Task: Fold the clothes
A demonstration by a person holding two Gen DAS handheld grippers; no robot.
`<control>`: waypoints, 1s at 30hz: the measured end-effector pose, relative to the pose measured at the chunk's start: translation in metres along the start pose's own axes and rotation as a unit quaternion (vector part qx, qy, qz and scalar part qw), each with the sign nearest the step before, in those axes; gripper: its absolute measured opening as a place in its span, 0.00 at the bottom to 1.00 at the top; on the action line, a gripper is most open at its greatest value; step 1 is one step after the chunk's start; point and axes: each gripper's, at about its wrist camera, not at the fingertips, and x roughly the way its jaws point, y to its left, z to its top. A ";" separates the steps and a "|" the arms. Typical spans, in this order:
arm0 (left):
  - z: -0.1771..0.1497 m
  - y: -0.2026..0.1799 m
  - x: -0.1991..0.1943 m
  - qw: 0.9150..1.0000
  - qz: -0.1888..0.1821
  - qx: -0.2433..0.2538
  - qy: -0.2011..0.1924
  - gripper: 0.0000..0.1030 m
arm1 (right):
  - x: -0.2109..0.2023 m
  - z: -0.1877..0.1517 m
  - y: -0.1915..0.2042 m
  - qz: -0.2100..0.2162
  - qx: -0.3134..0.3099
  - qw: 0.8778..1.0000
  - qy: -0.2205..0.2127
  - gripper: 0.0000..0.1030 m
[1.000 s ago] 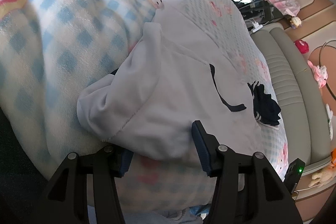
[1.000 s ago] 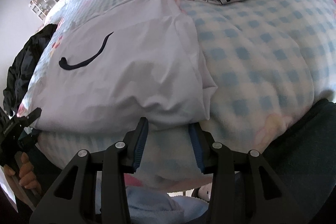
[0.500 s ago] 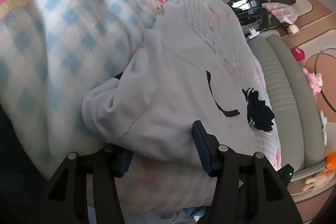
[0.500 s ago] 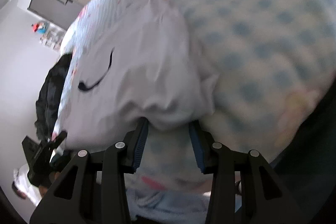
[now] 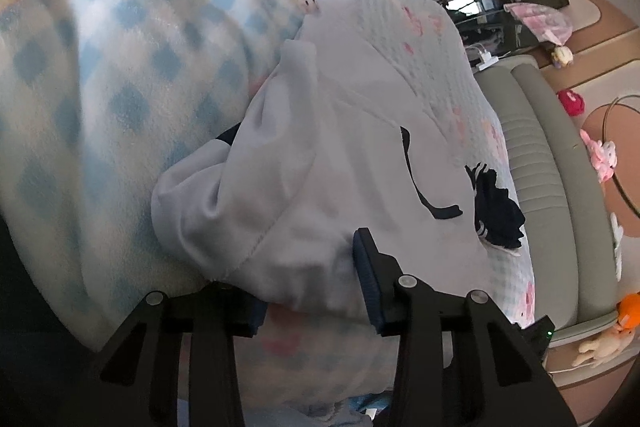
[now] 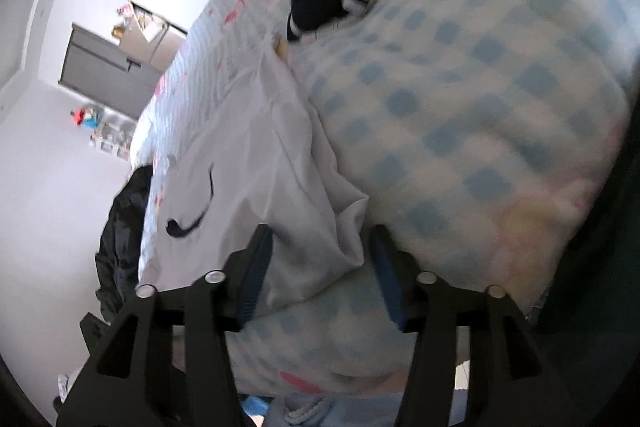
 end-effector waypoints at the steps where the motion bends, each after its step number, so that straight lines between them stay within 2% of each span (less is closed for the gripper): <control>1: 0.000 -0.002 -0.002 1.000 0.012 0.008 -0.005 0.41 | 0.001 -0.001 0.003 -0.016 -0.012 1.000 0.002 0.44; 4: -0.002 -0.009 -0.013 0.997 0.064 0.033 -0.034 0.38 | -0.010 -0.004 0.019 -0.051 -0.062 0.997 -0.018 0.18; 6: -0.007 -0.013 -0.031 0.991 0.111 0.035 -0.068 0.37 | -0.017 -0.007 0.023 -0.087 -0.091 0.992 -0.024 0.14; 7: -0.010 -0.016 -0.042 0.987 0.131 0.038 -0.089 0.37 | -0.020 -0.008 0.024 -0.107 -0.105 0.988 -0.027 0.09; 9: -0.019 -0.025 -0.066 0.978 0.153 0.050 -0.129 0.37 | -0.028 -0.009 0.022 -0.138 -0.119 0.983 -0.033 0.09; 10: -0.023 -0.030 -0.074 0.975 0.157 0.062 -0.142 0.37 | -0.034 -0.007 0.016 -0.139 -0.110 0.983 -0.037 0.11; 12: -0.028 -0.054 -0.082 0.972 0.143 0.108 -0.151 0.37 | -0.045 -0.002 0.002 -0.133 -0.090 0.986 -0.045 0.12; 13: -0.028 -0.067 -0.080 0.973 0.122 0.135 -0.142 0.38 | -0.046 0.002 -0.001 -0.133 -0.088 0.986 -0.046 0.14; 15: -0.026 -0.099 -0.059 0.975 0.047 0.200 -0.080 0.39 | -0.036 0.008 0.003 -0.117 -0.112 0.987 -0.024 0.16; 16: -0.028 -0.117 -0.042 0.973 0.005 0.227 -0.042 0.39 | -0.031 0.012 0.005 -0.107 -0.126 0.986 -0.010 0.16; 17: -0.029 -0.130 -0.028 0.970 -0.020 0.242 -0.017 0.39 | -0.025 0.013 0.009 -0.095 -0.134 0.986 0.000 0.16; 19: -0.039 -0.164 0.010 0.958 -0.045 0.280 0.034 0.38 | -0.016 0.013 0.016 -0.068 -0.145 0.987 0.018 0.16; 20: -0.046 -0.179 0.027 0.951 -0.049 0.300 0.053 0.38 | -0.013 0.012 0.020 -0.060 -0.153 0.986 0.020 0.16; 22: -0.057 -0.204 0.061 0.940 -0.034 0.332 0.073 0.37 | -0.012 0.009 0.028 -0.053 -0.173 0.983 0.020 0.17; 23: -0.061 -0.211 0.076 0.936 -0.030 0.340 0.084 0.37 | -0.011 0.007 0.032 -0.049 -0.182 0.982 0.019 0.17; 25: -0.071 -0.212 0.099 0.932 0.001 0.350 0.098 0.37 | -0.011 0.005 0.033 -0.037 -0.186 0.982 0.021 0.21; 27: -0.081 -0.213 0.120 0.926 0.035 0.359 0.111 0.36 | -0.009 0.006 0.031 -0.046 -0.192 0.980 0.024 0.21; 30: -0.089 -0.210 0.126 0.919 0.059 0.375 0.108 0.36 | -0.003 0.014 0.019 -0.070 -0.178 0.981 0.024 0.22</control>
